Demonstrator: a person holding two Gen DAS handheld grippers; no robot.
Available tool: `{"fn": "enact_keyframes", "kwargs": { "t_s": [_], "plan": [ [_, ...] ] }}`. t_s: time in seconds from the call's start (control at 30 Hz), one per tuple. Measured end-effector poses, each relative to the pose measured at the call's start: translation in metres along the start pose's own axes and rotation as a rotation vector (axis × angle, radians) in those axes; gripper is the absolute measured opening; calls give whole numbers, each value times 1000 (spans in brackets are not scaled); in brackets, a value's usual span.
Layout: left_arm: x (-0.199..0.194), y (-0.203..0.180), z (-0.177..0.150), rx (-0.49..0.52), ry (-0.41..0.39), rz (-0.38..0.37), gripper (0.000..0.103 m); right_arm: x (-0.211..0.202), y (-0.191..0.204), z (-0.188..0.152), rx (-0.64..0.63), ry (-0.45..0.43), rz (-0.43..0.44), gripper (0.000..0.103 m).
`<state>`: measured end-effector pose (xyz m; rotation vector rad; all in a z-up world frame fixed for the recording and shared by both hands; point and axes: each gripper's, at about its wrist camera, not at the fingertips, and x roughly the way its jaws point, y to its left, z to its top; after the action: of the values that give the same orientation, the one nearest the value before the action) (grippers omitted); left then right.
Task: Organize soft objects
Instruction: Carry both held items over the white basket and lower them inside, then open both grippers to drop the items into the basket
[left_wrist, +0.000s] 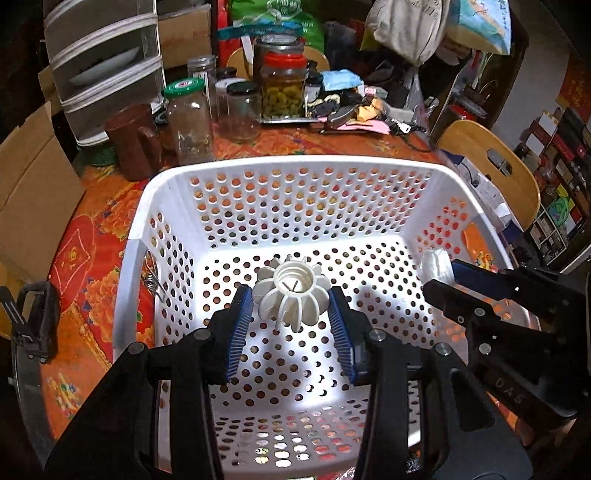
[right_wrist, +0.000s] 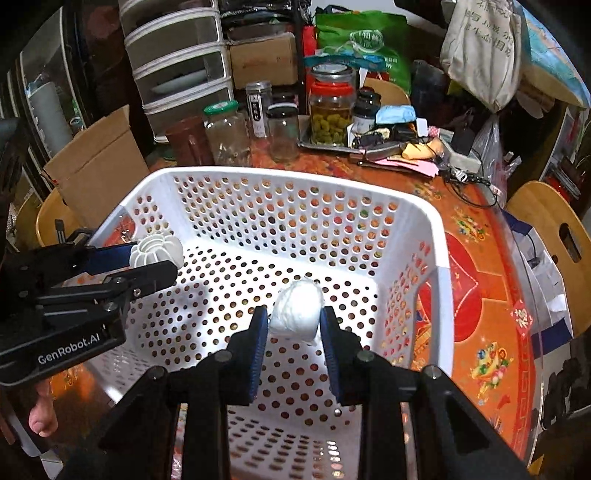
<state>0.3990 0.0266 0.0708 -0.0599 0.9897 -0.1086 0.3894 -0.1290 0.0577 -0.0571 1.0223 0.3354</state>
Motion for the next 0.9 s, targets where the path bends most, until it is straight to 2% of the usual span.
{"fn": "enact_keyframes", "kwargs": {
  "t_s": [0.2,0.43,0.47,0.5,0.57,0.6,0.7,0.77,0.87,0.9],
  "plan": [
    [20,6,2,-23,48,8,39,13,2,2,-5,33,-11,28],
    [24,8,-1,-32,55,10,40,15,2,2,17,39,0,29],
    [21,9,-2,-34,45,10,44,11,0,3,34,22,-13,29],
    [20,9,-2,-36,40,9,54,10,0,3,40,15,-19,30],
    [11,8,-3,-36,13,13,69,3,-1,4,52,-4,-17,41],
    [6,8,-4,-37,-1,18,72,-1,-1,3,54,-14,-11,48],
    [-14,8,-7,-46,-44,-4,74,-18,-1,1,53,-55,5,56],
    [-36,7,-15,-52,-81,-8,74,-35,0,-5,54,-86,17,57],
    [-79,4,-44,-21,-148,1,78,-72,5,-29,18,-154,21,60],
    [-92,6,-57,-18,-164,-5,83,-87,6,-43,10,-181,17,66]
  ]
}}
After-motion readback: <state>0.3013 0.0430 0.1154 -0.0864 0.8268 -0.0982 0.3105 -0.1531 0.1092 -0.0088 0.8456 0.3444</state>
